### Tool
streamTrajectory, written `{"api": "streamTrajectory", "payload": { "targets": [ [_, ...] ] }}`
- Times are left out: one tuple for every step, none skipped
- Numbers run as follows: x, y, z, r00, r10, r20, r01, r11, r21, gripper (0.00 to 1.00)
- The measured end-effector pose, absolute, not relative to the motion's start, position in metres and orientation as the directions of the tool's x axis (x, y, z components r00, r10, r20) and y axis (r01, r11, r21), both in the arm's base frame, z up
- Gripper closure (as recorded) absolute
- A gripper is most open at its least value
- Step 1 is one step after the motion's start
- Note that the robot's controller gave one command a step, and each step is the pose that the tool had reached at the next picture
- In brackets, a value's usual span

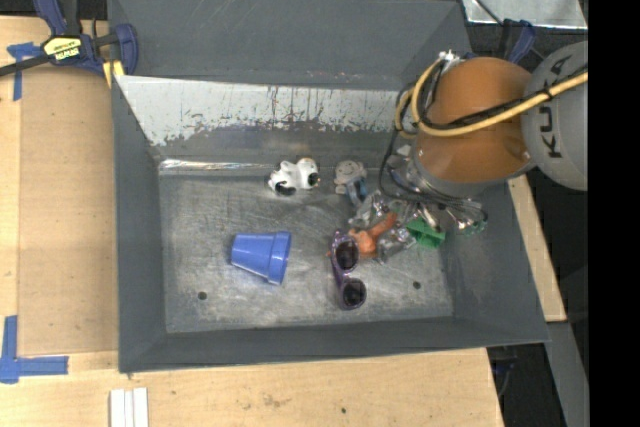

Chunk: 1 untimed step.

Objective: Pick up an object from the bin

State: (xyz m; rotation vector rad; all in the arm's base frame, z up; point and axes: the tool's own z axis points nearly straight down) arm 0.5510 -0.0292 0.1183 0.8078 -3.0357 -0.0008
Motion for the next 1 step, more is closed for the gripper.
{"api": "streamTrajectory", "payload": {
  "targets": [
    [0.5519, -0.0292, 0.1331, -0.868, -0.497, -0.003, -0.497, 0.868, -0.002, 1.00]
  ]
}}
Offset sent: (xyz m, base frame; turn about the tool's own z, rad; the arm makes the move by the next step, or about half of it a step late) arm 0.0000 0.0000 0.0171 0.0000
